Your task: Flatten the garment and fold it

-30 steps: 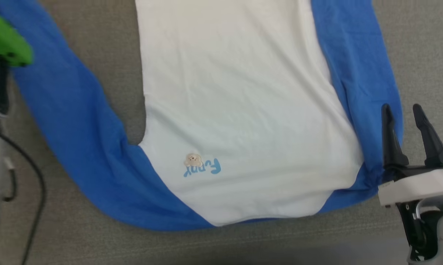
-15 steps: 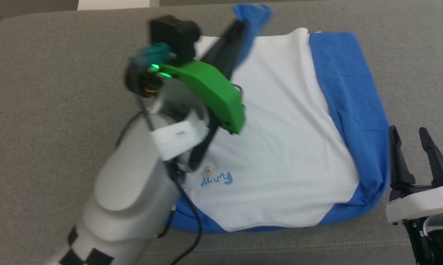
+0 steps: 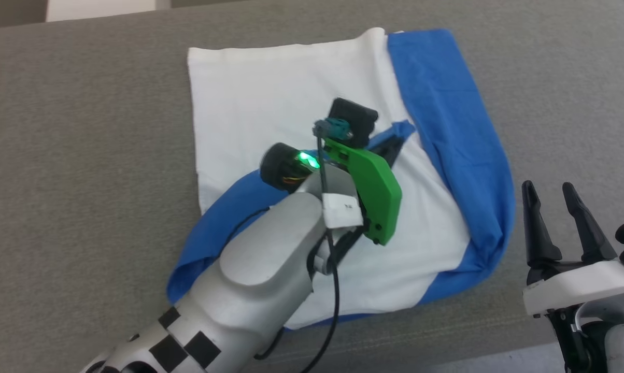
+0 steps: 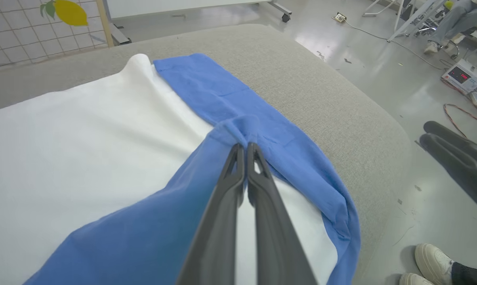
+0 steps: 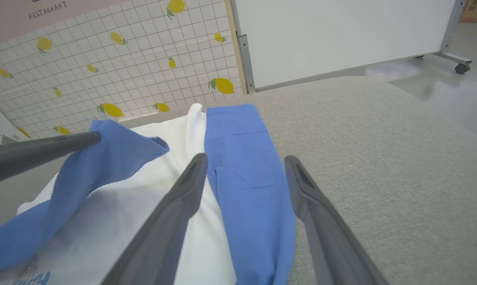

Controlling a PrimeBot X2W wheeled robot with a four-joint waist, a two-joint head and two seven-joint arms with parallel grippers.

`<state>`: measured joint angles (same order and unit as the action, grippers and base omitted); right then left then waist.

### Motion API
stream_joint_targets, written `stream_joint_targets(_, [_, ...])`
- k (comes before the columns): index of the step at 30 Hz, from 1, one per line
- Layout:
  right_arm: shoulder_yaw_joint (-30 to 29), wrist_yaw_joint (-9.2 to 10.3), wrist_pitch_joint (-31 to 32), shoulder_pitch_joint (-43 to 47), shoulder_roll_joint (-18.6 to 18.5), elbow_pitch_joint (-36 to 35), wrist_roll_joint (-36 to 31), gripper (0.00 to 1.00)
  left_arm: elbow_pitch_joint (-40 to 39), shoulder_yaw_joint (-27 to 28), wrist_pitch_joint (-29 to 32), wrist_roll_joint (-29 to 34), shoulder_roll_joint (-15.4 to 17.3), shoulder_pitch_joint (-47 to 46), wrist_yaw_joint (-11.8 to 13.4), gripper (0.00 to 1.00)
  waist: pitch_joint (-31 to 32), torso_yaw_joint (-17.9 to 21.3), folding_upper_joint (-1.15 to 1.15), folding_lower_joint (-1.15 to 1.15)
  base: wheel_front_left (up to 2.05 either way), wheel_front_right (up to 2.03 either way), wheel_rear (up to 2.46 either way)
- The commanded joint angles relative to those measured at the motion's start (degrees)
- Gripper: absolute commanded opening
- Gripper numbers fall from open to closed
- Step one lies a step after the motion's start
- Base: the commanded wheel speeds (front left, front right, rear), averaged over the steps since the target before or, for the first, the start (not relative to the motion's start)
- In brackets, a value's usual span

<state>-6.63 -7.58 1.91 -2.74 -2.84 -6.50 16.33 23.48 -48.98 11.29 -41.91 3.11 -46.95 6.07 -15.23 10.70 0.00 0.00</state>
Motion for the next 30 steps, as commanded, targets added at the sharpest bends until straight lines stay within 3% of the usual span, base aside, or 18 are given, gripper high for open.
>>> stream_joint_targets(1, [0.4, 0.09, -0.6, -1.2, 0.0, 0.6, 0.5, 1.00, 0.7, -1.7, -0.6, -1.6, -0.2, -1.4, 0.1, 0.00, -1.9, 3.3, 0.00, 0.00, 0.00, 0.00, 0.00])
stream_joint_targets(6, [1.2, 0.09, -1.9, -2.3, 0.0, 2.5, 1.2, 1.00, 5.1, -10.8, -0.3, -3.7, -0.2, -3.6, 0.4, 0.00, -3.2, 6.6, 0.00, 0.00, 0.00, 0.00, 0.00])
stream_joint_targets(12, [1.6, 0.09, -3.4, -2.6, 0.0, 3.8, 1.9, 1.00, 11.0, -21.0, 3.6, -3.2, -0.2, -3.6, -2.7, 0.00, -5.0, 8.5, 0.00, 0.00, 0.00, 0.00, 0.00])
stream_joint_targets(15, [2.0, 0.09, -3.8, -2.8, 0.0, 4.2, 2.1, 1.00, 12.5, -22.7, 4.9, -3.0, -0.2, -3.0, -3.9, 0.00, -5.4, 8.8, 0.00, 0.00, 0.00, 0.00, 0.00])
stream_joint_targets(16, [2.0, 0.09, -3.9, -2.8, 0.0, 4.3, 2.2, 1.00, 12.7, -22.9, 5.2, -3.3, -0.2, -2.7, -4.3, 0.23, -5.4, 8.7, 0.00, 0.00, 0.00, 0.00, 0.00])
stream_joint_targets(17, [1.9, 0.09, -4.0, -2.8, 0.0, 4.4, 2.1, 1.00, 12.6, -23.1, 5.3, -3.7, -0.2, -2.5, -4.5, 0.76, -5.4, 8.4, 0.00, 0.00, 0.00, 0.00, 0.00])
stream_joint_targets(18, [1.8, 0.09, -3.9, -2.8, 0.0, 4.4, 1.9, 1.00, 12.1, -23.2, 5.0, -4.3, -0.2, -2.5, -4.7, 1.00, -5.3, 8.0, 0.00, 0.00, 0.00, 0.00, 0.00])
stream_joint_targets(22, [0.6, 0.09, -3.0, -3.3, 0.0, 3.8, 0.4, 1.00, 8.8, -20.9, 0.3, -7.9, -0.2, -3.1, -3.8, 1.00, -4.6, 5.6, 0.00, 0.00, 0.00, 0.00, 0.00])
stream_joint_targets(26, [-1.2, 0.09, -0.5, -5.5, 0.0, 2.4, -2.6, 1.00, 4.7, -14.8, -11.5, -10.6, -0.2, -4.8, -2.5, 1.00, -3.3, 0.4, 0.00, 0.00, 0.00, 0.00, 0.00])
stream_joint_targets(30, [-1.7, 0.09, 1.8, -8.7, -0.7, 2.7, -3.9, 1.00, 3.5, -9.9, -21.6, -8.4, 3.4, -5.0, 0.6, 1.00, -3.1, -2.8, 0.00, 0.00, 0.00, 0.00, 0.00])
